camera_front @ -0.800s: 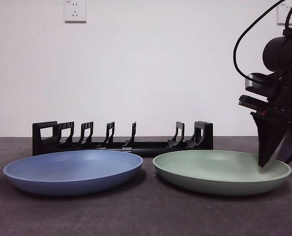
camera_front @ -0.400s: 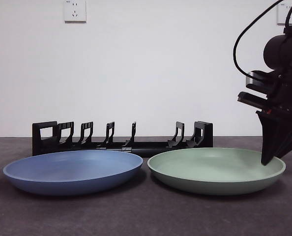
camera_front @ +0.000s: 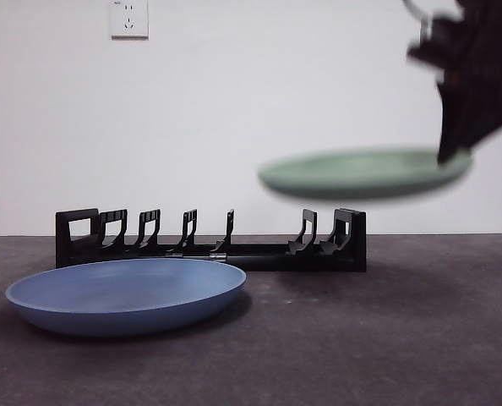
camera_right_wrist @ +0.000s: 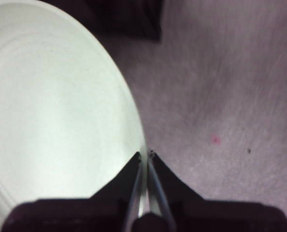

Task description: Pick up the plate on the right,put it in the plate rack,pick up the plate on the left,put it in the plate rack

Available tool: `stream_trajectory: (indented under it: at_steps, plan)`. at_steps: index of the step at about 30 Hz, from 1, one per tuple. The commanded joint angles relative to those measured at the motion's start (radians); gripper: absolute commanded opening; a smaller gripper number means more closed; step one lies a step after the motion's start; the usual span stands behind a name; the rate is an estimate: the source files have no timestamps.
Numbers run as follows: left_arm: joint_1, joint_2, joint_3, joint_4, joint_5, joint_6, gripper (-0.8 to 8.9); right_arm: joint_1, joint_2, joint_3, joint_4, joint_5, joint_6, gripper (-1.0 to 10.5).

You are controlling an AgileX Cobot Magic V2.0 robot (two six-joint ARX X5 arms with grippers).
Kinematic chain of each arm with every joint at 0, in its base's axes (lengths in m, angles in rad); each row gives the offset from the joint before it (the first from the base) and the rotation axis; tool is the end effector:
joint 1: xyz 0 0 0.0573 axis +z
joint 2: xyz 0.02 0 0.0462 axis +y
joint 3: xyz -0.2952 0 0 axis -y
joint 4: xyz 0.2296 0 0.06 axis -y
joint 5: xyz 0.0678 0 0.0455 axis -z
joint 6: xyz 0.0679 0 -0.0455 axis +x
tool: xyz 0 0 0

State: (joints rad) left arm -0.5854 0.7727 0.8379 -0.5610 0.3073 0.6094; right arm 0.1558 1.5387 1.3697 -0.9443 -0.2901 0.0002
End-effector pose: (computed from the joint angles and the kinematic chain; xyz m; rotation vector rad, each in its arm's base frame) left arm 0.1140 -0.1002 0.3214 0.6268 0.2259 -1.0038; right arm 0.2989 0.0666 0.2999 0.0754 1.1193 0.3985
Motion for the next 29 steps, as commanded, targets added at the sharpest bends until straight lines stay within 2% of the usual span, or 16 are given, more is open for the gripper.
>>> stream_trajectory:
  at_steps: [1,5,10,14,19,26,29]
  plan:
    - [-0.034,0.008,0.003,0.010,-0.038,0.082,6.02,0.000,-0.012,0.092,-0.068,-0.055,-0.012,-0.2]
    - [-0.080,0.020,0.003,0.037,-0.120,0.158,6.02,0.006,-0.012,0.219,-0.166,-0.112,-0.012,-0.2]
    - [-0.140,0.032,0.003,0.093,-0.269,0.257,6.02,0.079,-0.012,0.288,-0.237,-0.114,-0.011,-0.2]
    - [-0.182,0.037,0.003,0.124,-0.330,0.322,6.02,0.167,-0.011,0.288,-0.222,-0.111,0.011,-0.2]
    - [-0.227,0.040,0.003,0.114,-0.389,0.394,6.02,0.261,-0.010,0.288,-0.134,-0.113,0.085,-0.2]
    - [-0.278,0.040,0.003,0.139,-0.504,0.516,6.02,0.324,0.036,0.288,-0.147,-0.103,0.102,-0.2]
    - [-0.283,0.046,0.003,0.124,-0.518,0.529,5.93,0.347,0.042,0.288,-0.143,-0.103,0.102,-0.2]
